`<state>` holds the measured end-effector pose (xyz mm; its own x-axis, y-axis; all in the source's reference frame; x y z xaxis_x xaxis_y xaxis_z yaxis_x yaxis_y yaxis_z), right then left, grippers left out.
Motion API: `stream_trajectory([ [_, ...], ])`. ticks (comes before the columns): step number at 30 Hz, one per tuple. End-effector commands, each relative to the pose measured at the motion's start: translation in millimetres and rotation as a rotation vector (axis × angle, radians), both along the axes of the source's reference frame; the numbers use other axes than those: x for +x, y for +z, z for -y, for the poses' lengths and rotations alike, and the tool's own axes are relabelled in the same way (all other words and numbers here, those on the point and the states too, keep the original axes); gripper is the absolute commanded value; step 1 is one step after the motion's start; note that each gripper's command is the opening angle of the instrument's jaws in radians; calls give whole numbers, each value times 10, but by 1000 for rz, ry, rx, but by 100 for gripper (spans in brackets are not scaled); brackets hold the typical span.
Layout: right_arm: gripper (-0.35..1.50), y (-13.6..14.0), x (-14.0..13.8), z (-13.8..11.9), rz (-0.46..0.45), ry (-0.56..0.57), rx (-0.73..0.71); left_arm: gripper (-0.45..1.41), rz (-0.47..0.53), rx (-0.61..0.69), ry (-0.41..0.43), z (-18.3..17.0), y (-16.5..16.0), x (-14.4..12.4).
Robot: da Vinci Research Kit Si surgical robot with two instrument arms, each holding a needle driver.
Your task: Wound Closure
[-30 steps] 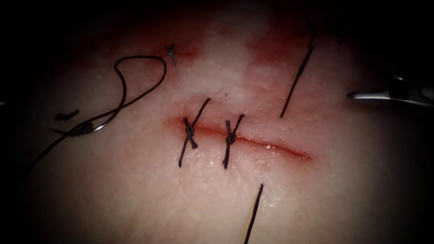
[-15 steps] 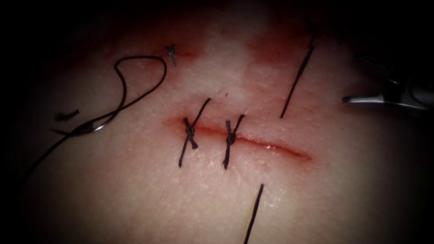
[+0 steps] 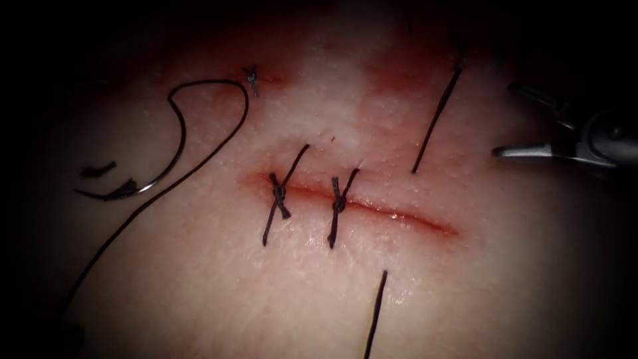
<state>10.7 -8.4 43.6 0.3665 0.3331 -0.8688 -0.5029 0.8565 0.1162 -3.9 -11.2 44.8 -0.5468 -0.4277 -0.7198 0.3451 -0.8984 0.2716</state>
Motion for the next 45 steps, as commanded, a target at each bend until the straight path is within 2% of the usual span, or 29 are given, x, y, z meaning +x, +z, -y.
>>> stream_trajectory([
  [1, 138, 7, 8, 3, -3, -2, 1, -45, 3, -5, -31, -2, 5, -6],
  [10, 136, 7, 10, 5, -4, -2, -1, -45, 30, -50, -203, -51, -12, -8],
  [18, 133, 7, 10, 6, -6, -5, -1, -45, 38, -40, -271, -81, -17, -17],
  [24, 121, -4, 12, 10, -116, -120, 9, -45, 76, -53, -332, -111, -20, -55],
  [27, 119, -17, 18, 13, -125, -175, 41, -45, 91, -53, -365, -129, -18, -82],
  [29, 111, -26, 25, 16, -135, -192, 49, -45, 102, -55, -396, -143, -15, -101],
  [30, 111, -26, 25, 16, -135, -192, 49, -45, 102, -55, -396, -143, -15, -101],
  [31, 99, -33, 31, 19, -148, -205, 52, -45, 101, -62, -416, -154, -11, -116],
  [35, 91, -39, 48, 26, -165, -237, 57, -45, 88, -73, -457, -175, 9, -146],
  [42, 91, -30, 67, 35, -156, -250, 62, -45, 83, -89, -493, -189, 40, -166],
  [45, 86, -25, 84, 42, -169, -257, 70, -45, 84, -72, -543, -190, 62, -180],
])
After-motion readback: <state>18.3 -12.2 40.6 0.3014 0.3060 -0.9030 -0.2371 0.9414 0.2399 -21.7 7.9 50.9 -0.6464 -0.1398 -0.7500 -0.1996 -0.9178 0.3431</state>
